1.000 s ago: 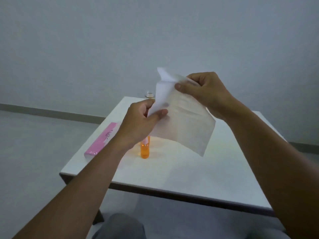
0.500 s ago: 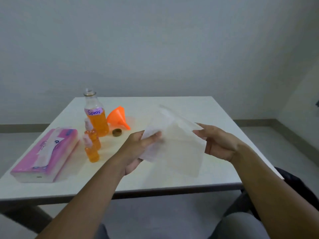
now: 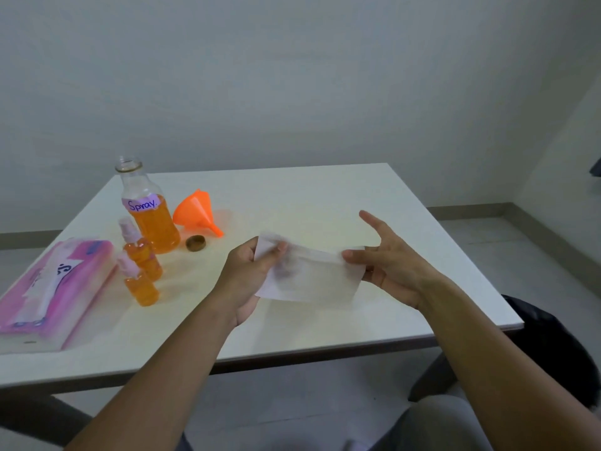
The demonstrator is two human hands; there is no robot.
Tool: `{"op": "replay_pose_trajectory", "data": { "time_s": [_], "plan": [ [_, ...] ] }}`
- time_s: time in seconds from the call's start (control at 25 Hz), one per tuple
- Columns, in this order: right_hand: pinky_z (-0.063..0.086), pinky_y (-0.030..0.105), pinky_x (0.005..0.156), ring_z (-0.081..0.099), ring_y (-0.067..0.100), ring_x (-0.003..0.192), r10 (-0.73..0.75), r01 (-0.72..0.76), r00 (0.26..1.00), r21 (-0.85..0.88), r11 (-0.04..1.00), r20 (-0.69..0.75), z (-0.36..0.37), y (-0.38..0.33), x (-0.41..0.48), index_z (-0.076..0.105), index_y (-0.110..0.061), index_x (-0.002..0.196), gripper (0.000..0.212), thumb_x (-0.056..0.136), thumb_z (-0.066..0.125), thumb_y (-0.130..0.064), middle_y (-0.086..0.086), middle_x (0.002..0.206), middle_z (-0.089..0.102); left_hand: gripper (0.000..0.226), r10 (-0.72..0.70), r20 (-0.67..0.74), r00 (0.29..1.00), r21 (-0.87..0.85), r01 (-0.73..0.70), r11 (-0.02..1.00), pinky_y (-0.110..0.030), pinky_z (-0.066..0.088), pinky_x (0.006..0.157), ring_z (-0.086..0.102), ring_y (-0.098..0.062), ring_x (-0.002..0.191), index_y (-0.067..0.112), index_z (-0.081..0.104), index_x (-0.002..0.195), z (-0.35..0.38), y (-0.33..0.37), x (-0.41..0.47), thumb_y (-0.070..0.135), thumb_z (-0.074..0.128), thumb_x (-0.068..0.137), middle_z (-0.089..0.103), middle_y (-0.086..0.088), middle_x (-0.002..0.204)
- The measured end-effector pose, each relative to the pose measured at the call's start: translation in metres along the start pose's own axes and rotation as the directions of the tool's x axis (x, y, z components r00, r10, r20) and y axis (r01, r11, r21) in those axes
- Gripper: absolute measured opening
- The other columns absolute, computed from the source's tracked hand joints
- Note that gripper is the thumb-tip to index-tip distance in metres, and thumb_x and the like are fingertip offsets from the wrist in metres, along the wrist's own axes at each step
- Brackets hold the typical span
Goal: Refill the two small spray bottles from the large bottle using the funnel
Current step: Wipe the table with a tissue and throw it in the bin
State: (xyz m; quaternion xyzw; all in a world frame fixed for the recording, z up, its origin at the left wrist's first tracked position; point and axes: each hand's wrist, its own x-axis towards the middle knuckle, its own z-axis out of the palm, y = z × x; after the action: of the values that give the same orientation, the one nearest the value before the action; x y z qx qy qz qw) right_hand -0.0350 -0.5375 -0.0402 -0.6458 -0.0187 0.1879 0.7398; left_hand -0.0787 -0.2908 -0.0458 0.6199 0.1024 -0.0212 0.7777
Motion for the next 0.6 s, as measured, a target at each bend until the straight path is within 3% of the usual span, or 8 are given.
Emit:
{"op": "replay_pose_trajectory", "data": {
  "time_s": [0.16,0.28,0.36,0.44,0.52,0.6],
  "plan": [
    [0.06,0.038,0.089,0.07,0.03,0.104,-0.107,0.12,0.992,-0.195,0.974,0.074,0.008,-0.001,0.0,0.058,-0.038,0.136,0.078,0.07,0.088,-0.007,0.011,0.114,0.072,0.043,0.037,-0.125,0.991,-0.04,-0.042,0.998,-0.032,0.056,0.073,0.073,-0.019,0.09,0.01,0.057,0.125,-0.004,-0.004,0.005,0.018,0.076,0.086,0.075,-0.01,0.111],
    [0.059,0.026,0.075,0.069,0.023,0.09,-0.175,0.17,0.984,-0.455,0.874,0.033,0.018,0.002,0.003,0.074,-0.028,0.112,0.038,0.079,0.084,-0.011,0.003,0.104,0.074,0.055,0.078,-0.148,0.986,-0.038,-0.085,0.996,-0.032,0.055,0.082,0.069,-0.016,0.098,0.025,0.048,0.132,-0.006,-0.005,0.007,0.02,0.077,0.085,0.07,-0.004,0.117],
    [0.053,0.02,0.066,0.067,0.016,0.085,-0.238,0.197,0.971,-0.542,0.817,-0.006,0.022,0.001,0.004,0.079,-0.025,0.099,0.013,0.087,0.078,-0.02,-0.004,0.096,0.075,0.059,0.146,-0.097,0.984,0.071,-0.14,0.988,-0.024,0.051,0.087,0.063,-0.003,0.102,0.04,0.046,0.135,-0.008,-0.003,0.004,0.023,0.076,0.087,0.062,0.014,0.117],
    [0.056,0.026,0.069,0.067,0.018,0.085,-0.266,0.207,0.964,-0.588,0.782,-0.014,0.021,-0.002,0.003,0.079,-0.025,0.093,0.006,0.09,0.075,-0.027,-0.007,0.092,0.075,0.049,0.19,-0.029,0.981,0.201,-0.18,0.963,-0.017,0.045,0.083,0.063,0.006,0.092,0.042,0.055,0.131,-0.013,-0.004,0.003,0.024,0.073,0.089,0.065,0.02,0.103],
    [0.057,0.034,0.076,0.066,0.023,0.086,-0.269,0.202,0.963,-0.617,0.761,-0.017,0.02,-0.004,0.001,0.079,-0.028,0.09,0.006,0.089,0.074,-0.032,-0.006,0.092,0.075,0.026,0.207,-0.012,0.978,0.307,-0.194,0.932,-0.022,0.044,0.083,0.067,-0.003,0.085,0.035,0.07,0.114,-0.021,-0.007,0.003,0.026,0.072,0.09,0.074,0.008,0.09],
    [0.052,0.033,0.075,0.06,0.02,0.082,-0.291,0.199,0.956,-0.644,0.739,-0.038,0.019,-0.004,0.0,0.078,-0.03,0.086,0.006,0.088,0.075,-0.035,-0.001,0.096,0.071,0.009,0.218,-0.031,0.975,0.386,-0.19,0.903,-0.027,0.046,0.08,0.066,-0.013,0.086,0.03,0.075,0.099,-0.026,-0.01,0.003,0.03,0.07,0.091,0.075,0.002,0.093]
  ]
}}
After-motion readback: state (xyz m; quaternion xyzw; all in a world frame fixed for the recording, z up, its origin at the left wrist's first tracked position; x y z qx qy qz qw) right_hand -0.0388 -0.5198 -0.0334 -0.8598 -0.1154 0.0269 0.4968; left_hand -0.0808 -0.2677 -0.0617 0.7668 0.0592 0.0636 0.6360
